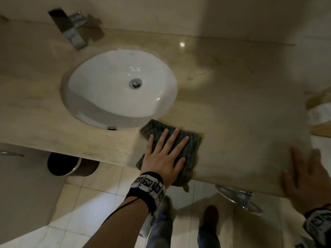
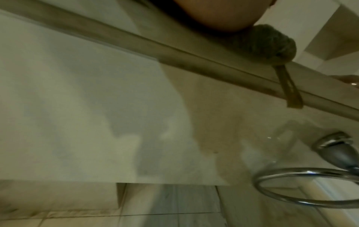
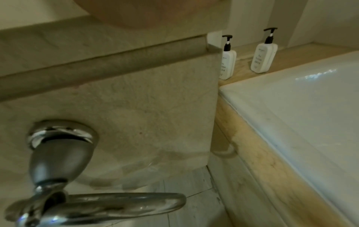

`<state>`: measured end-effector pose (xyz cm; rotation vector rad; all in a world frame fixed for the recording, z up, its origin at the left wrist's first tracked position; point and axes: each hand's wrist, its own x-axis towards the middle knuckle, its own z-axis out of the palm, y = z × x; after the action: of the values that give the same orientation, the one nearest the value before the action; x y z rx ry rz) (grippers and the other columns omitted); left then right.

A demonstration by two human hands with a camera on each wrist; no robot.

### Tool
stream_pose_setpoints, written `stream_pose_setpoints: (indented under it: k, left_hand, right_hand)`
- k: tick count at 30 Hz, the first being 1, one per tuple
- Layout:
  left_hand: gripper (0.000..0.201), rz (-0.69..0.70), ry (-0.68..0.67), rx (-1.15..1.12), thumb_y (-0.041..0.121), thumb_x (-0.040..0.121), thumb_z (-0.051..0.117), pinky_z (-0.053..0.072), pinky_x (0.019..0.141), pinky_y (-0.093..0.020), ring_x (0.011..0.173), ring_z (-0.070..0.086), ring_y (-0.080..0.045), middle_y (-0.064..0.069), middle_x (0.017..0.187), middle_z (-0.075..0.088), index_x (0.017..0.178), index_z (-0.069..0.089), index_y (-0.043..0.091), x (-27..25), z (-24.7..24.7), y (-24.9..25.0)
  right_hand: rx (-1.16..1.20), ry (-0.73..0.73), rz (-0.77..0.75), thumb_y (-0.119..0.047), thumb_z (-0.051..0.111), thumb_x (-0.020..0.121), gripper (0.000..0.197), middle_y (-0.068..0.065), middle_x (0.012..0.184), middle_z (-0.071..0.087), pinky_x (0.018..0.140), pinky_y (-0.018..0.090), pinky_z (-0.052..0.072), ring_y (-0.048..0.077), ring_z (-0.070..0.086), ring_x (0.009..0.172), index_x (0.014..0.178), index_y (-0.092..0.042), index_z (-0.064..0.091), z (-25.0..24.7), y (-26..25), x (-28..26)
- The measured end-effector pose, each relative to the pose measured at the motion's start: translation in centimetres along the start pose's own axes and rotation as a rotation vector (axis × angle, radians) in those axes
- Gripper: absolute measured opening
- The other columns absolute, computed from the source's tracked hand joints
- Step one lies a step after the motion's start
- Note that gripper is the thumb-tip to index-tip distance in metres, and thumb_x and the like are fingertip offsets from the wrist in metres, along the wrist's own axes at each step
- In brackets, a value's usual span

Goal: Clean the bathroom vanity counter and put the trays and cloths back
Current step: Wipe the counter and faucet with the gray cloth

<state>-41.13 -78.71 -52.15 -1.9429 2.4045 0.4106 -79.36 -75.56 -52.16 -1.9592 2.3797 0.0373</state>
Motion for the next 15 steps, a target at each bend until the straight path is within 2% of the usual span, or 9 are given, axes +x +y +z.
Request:
stream_pose_setpoints:
  k: [2,4,5,7,9,11,12,13,15]
  left_hand:
    - [0.059,-0.05,0.0,0.021,0.056,0.095,0.016,-0.004,0.116,-0.052,0.146,-0.014,-0.016,0.015,0.158,-0.017,0.146,-0.013,0.048,-0.7,-0.4,-3.9]
    - [0.059,-0.109,0.002,0.033,0.056,0.095,0.015,-0.005,0.116,-0.051,0.146,-0.015,-0.015,0.015,0.157,-0.019,0.146,-0.014,0.048,-1.3,-0.9,-7.5]
    - [0.059,-0.138,0.004,0.034,0.056,0.095,0.015,-0.005,0.116,-0.051,0.146,-0.015,-0.015,0.014,0.157,-0.019,0.146,-0.014,0.048,-1.7,-1.1,-9.0]
    - [0.059,-0.187,-0.002,0.027,0.056,0.095,0.013,-0.006,0.116,-0.051,0.146,-0.015,-0.015,0.014,0.157,-0.02,0.146,-0.016,0.048,-2.1,-1.5,-10.8]
    - [0.059,-0.212,-0.009,0.018,0.055,0.095,0.011,-0.008,0.116,-0.051,0.145,-0.018,-0.015,0.013,0.157,-0.021,0.145,-0.02,0.047,-2.3,-1.6,-11.2]
    - [0.059,-0.241,-0.006,0.003,0.054,0.095,0.009,-0.008,0.116,-0.052,0.144,-0.021,-0.016,0.012,0.157,-0.022,0.144,-0.021,0.046,-2.2,-1.5,-10.7]
    - [0.059,-0.264,0.005,-0.004,0.053,0.094,0.008,-0.007,0.116,-0.053,0.145,-0.021,-0.017,0.011,0.158,-0.02,0.145,-0.019,0.045,-2.0,-1.4,-10.3]
    - [0.059,-0.29,0.019,-0.009,0.053,0.094,0.008,-0.006,0.116,-0.054,0.145,-0.019,-0.018,0.01,0.158,-0.017,0.147,-0.016,0.044,-1.9,-1.2,-9.8]
    - [0.059,-0.343,0.048,-0.014,0.053,0.094,0.008,-0.003,0.116,-0.055,0.147,-0.012,-0.02,0.008,0.16,-0.009,0.149,-0.009,0.042,-1.8,-0.8,-8.7]
  right_hand:
    - [-0.094,0.002,-0.011,-0.067,0.012,0.084,0.079,0.02,0.157,0.005,0.102,0.065,0.033,0.05,0.03,0.131,0.153,-0.028,0.008,3.4,2.2,0.1]
    - [-0.056,-0.027,0.014,-0.067,0.005,0.084,0.083,0.015,0.16,-0.001,0.108,0.065,0.022,0.044,0.014,0.142,0.154,-0.022,0.007,6.3,3.7,0.5]
    - [-0.054,-0.05,0.041,-0.063,0.005,0.086,0.084,0.018,0.159,0.0,0.109,0.064,0.021,0.044,0.015,0.141,0.153,-0.013,0.014,6.4,2.5,0.6]
    - [-0.062,0.006,0.081,-0.045,0.021,0.088,0.073,0.032,0.151,0.017,0.104,0.058,0.025,0.047,0.026,0.134,0.143,0.001,0.032,3.5,-4.1,0.3]
    - [0.035,0.034,0.036,-0.034,0.034,0.081,0.069,0.034,0.146,0.028,0.102,0.055,0.025,0.047,0.031,0.132,0.138,0.005,0.039,1.4,-11.1,0.1]
    - [0.076,0.021,-0.092,-0.031,0.042,0.082,0.068,0.025,0.155,0.017,0.109,0.053,0.02,0.039,0.02,0.142,0.143,0.0,0.037,-0.1,-17.1,0.0]
    - [0.096,-0.026,-0.137,-0.032,0.043,0.084,0.068,0.019,0.158,0.01,0.112,0.051,0.016,0.034,0.012,0.145,0.146,-0.006,0.033,0.8,-18.5,0.0]
    - [0.126,-0.023,-0.165,-0.035,0.039,0.088,0.067,0.014,0.16,0.007,0.115,0.051,0.012,0.03,0.007,0.147,0.15,-0.012,0.026,1.3,-20.2,-0.2]
    - [0.139,-0.045,-0.177,-0.041,0.026,0.092,0.064,0.011,0.16,0.01,0.116,0.054,0.01,0.032,0.01,0.146,0.153,-0.021,0.018,1.7,-21.9,-0.7]
